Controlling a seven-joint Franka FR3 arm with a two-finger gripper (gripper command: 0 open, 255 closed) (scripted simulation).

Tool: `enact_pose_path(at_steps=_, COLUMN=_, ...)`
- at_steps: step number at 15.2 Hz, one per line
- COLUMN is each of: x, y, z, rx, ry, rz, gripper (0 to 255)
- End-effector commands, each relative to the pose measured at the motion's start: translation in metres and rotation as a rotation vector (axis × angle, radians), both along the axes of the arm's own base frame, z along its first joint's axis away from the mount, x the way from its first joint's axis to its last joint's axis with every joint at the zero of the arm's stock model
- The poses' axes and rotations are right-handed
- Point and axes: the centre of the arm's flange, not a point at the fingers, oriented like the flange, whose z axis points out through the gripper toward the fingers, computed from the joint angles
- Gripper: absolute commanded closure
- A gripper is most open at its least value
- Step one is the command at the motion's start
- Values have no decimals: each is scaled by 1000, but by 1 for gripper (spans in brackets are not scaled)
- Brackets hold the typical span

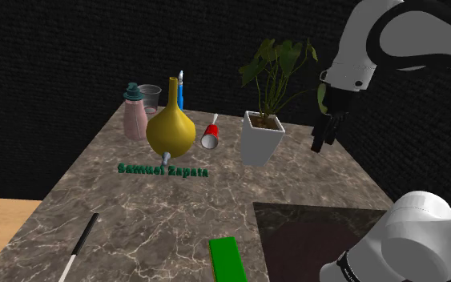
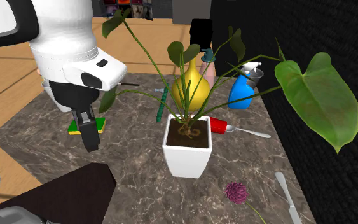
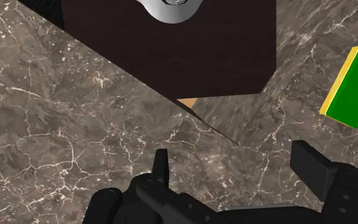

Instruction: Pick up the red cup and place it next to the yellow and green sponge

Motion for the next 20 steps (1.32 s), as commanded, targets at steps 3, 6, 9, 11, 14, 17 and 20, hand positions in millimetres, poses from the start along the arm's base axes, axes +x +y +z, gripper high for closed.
enact_pose_path(at_steps=3, x=22, y=10, z=-10, rx=-7, ry=-1, rz=-41, gripper=0)
enact_pose_path(at_steps=6, x=56, y=23, z=-24, rx=-17, ry=-1, rz=-102, gripper=0)
enact_pose_path(at_steps=9, x=90, y=34, z=-38, rx=-28, ry=-2, rz=-163, gripper=0)
enact_pose_path(at_steps=11, x=113, y=40, z=-48, rx=-35, ry=-3, rz=-203, gripper=0)
enact_pose_path(at_steps=14, x=149, y=47, z=-63, rx=-45, ry=-3, rz=-264, gripper=0)
enact_pose_path(at_steps=17, x=184, y=51, z=-77, rx=-56, ry=-4, rz=-325, gripper=0)
enact_pose_path(at_steps=20, x=220, y=54, z=-92, rx=-66, ry=-5, rz=-386, gripper=0)
